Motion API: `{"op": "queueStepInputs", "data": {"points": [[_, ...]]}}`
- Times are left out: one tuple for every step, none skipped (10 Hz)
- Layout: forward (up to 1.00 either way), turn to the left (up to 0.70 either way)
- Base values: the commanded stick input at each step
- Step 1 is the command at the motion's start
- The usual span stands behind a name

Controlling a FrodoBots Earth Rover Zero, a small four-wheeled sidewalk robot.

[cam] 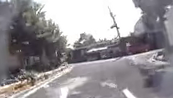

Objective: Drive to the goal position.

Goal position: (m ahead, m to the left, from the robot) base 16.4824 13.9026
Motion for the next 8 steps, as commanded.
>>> {"op": "queueStepInputs", "data": {"points": [[1.0,-0.4],[1.0,-0.4],[1.0,-0.4],[1.0,-0.4],[1.0,-0.4],[1.0,-0.2],[1.0,0.0],[1.0,0.0]]}}
